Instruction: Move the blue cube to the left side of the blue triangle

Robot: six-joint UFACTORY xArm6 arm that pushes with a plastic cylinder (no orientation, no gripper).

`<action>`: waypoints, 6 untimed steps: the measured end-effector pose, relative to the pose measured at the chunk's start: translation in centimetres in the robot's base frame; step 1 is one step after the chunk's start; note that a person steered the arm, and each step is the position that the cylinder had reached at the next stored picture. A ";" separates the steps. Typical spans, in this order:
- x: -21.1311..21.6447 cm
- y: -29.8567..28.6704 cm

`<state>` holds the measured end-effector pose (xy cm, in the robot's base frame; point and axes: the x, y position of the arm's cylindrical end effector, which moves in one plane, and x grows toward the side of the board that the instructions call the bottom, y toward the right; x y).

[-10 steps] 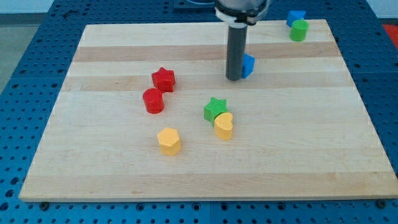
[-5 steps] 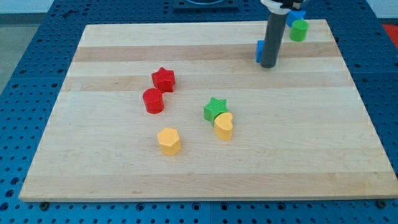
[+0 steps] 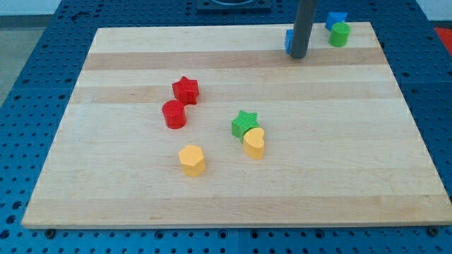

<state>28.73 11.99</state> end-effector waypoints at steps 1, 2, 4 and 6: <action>-0.6 -0.5; -1.9 -0.5; -4.1 -1.0; -5.5 -4.0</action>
<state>23.25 8.04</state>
